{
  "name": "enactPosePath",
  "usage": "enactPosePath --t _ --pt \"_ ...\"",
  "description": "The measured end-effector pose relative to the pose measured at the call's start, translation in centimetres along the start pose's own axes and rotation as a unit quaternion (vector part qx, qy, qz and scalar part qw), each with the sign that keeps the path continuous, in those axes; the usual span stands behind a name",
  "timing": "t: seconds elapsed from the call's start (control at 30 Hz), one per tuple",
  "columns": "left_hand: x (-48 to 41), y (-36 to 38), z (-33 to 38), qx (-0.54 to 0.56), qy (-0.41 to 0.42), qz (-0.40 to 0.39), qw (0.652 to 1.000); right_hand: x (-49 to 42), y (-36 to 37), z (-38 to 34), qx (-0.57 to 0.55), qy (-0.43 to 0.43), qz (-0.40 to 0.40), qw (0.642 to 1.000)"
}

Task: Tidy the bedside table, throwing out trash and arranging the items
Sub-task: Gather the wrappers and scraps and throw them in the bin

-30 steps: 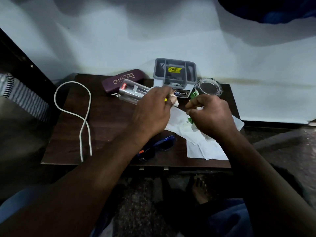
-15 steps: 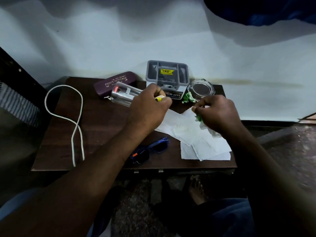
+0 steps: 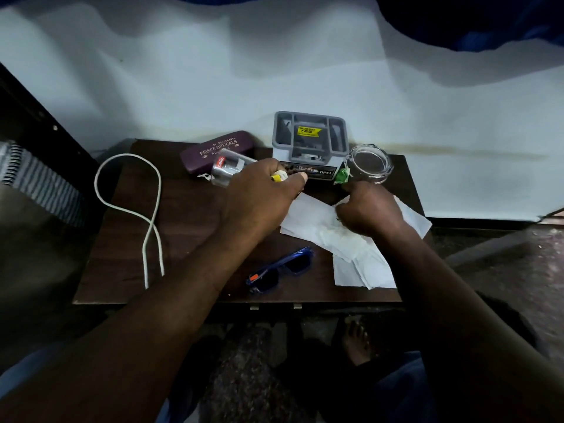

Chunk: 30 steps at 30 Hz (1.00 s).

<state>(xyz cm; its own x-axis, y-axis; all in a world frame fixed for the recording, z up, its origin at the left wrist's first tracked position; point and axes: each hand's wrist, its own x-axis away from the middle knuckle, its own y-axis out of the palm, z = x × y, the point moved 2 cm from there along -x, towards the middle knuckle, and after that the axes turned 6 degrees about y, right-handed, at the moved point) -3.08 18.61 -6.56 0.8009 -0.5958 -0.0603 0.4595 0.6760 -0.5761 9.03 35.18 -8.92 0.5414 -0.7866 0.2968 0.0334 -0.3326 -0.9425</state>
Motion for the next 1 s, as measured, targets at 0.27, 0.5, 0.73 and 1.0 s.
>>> enactPosePath --t 0.27,0.5,0.73,1.0 --pt "-0.4 -1.4 -0.5 0.031 -0.009 0.004 0.999 1.8 -2.5 -1.2 -0.17 -0.004 0.196 0.966" --pt "0.4 -1.0 0.1 0.057 0.035 -0.066 0.996 5.2 -3.6 -3.5 -0.395 -0.085 0.13 0.905" --pt "1.8 -0.8 1.8 0.035 0.116 -0.065 0.99 5.7 -3.6 -3.6 -0.614 -0.007 -0.032 0.788" --pt "5.1 -0.4 3.3 -0.11 0.271 -0.117 0.949 6.7 -3.5 -2.8 -0.749 0.079 -0.143 0.642"
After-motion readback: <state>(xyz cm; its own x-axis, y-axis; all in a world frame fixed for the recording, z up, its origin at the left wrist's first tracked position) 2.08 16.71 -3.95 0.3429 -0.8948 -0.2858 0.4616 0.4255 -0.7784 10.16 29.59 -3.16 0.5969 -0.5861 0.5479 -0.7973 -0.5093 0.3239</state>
